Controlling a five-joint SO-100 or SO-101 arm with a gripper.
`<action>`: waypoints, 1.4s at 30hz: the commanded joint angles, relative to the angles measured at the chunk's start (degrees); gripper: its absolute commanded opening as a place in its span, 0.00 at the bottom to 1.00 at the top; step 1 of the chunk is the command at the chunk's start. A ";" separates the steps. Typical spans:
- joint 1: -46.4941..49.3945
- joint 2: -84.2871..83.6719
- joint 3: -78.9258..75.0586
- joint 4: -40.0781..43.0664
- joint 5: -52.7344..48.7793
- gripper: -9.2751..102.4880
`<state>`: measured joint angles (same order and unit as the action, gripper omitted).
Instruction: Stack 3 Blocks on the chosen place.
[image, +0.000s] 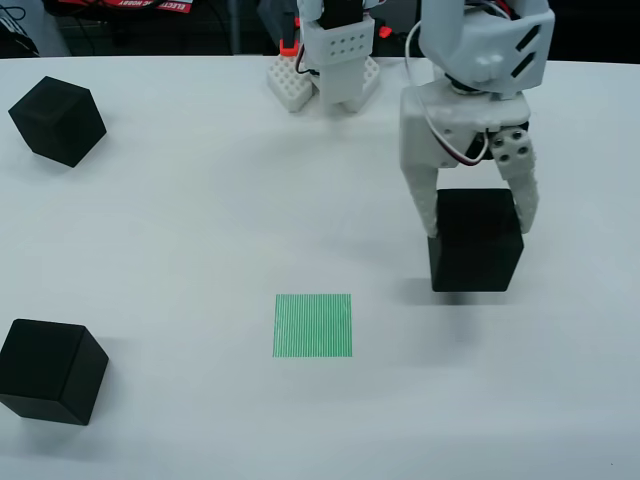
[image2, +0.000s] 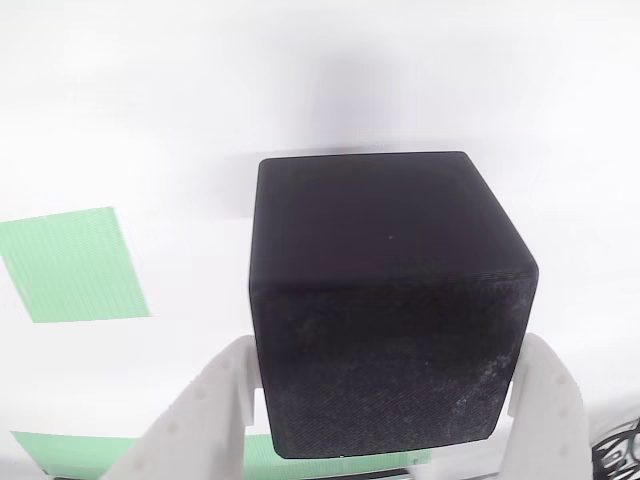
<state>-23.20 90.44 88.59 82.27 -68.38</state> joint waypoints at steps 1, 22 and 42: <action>5.62 3.52 -0.97 1.41 -4.04 0.24; 25.40 -3.16 -3.34 -1.14 -22.94 0.24; 25.58 -13.89 -9.67 -5.54 -23.03 0.24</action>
<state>2.46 76.11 81.04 77.34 -90.88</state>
